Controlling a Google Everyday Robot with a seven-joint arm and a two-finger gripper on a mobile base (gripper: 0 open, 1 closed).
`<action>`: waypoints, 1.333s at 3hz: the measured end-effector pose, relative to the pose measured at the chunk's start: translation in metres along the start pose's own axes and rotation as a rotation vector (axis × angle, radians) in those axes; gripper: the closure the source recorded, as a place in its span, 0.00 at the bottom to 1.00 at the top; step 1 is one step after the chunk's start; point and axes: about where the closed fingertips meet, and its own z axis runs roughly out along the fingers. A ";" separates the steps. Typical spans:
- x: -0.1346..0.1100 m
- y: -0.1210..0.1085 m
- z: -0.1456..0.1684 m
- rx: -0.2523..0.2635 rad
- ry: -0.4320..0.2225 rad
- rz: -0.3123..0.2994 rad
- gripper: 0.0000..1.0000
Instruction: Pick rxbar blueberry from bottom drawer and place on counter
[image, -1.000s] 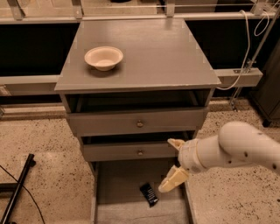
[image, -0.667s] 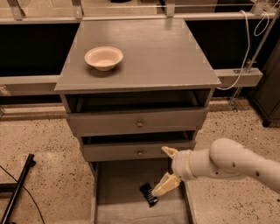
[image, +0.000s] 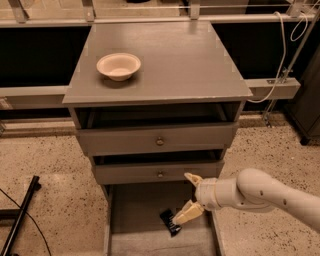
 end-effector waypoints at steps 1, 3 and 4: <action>0.045 -0.030 0.040 0.042 -0.045 0.005 0.00; 0.147 -0.072 0.126 0.103 -0.133 0.035 0.00; 0.164 -0.080 0.135 0.127 -0.203 0.014 0.00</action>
Offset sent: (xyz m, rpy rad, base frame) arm 0.0510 0.0089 -0.3192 0.0882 0.0601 -0.1114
